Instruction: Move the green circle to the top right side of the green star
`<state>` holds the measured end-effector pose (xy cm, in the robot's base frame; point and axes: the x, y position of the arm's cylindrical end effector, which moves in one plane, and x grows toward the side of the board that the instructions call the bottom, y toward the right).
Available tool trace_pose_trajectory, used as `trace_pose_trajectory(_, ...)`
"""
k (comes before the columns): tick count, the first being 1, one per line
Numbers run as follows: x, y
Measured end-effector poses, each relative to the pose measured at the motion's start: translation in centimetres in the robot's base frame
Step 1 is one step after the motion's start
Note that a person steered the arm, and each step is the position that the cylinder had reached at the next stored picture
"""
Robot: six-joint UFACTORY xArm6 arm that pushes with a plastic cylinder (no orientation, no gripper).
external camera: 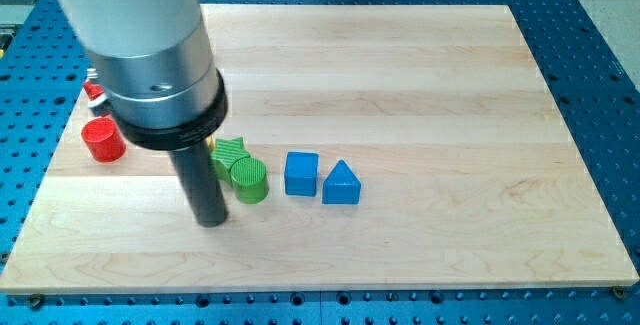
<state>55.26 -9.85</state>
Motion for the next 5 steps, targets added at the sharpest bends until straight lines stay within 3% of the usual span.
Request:
trace_pose_trajectory(1,-0.9,4.1)
trace_pose_trajectory(3,1.3,1.7)
trace_pose_trajectory(5,0.4,6.3)
